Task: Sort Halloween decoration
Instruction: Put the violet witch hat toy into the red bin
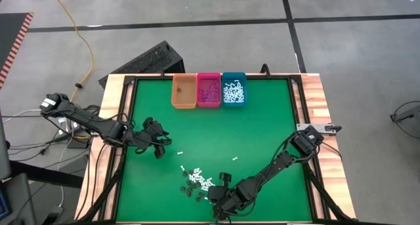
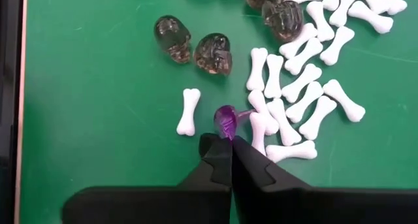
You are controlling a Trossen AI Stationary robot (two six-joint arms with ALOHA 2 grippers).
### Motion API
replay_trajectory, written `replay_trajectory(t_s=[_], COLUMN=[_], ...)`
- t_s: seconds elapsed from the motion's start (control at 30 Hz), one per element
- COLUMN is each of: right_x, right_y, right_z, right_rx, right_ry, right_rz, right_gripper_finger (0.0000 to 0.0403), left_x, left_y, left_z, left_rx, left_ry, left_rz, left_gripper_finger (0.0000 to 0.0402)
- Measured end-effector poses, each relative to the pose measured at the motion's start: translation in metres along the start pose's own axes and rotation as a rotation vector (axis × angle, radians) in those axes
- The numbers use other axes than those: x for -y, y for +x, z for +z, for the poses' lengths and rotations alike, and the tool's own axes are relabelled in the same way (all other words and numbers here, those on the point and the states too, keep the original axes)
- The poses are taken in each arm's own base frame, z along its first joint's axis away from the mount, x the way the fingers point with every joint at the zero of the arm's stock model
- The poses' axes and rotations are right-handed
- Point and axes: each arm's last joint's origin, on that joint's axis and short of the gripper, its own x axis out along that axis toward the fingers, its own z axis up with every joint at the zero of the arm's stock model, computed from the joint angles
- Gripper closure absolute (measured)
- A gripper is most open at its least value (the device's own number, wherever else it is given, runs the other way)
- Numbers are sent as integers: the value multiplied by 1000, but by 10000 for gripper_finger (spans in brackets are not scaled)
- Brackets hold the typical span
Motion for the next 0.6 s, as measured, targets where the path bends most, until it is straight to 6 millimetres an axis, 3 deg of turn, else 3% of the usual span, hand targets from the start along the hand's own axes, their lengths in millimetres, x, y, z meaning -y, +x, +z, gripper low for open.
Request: replay_trajectory(t_s=[0.23, 0.6], right_x=[1, 30], right_y=[0, -32], right_z=[4, 45], right_rx=[16, 67], right_ry=[10, -37], right_rz=[-14, -47], right_gripper_finger=[380, 384], left_x=[0, 1], left_y=[0, 0], left_z=[0, 0], left_rx=[0, -12], left_ry=[0, -4], left_rz=[0, -28], left_gripper_finger=[258, 258])
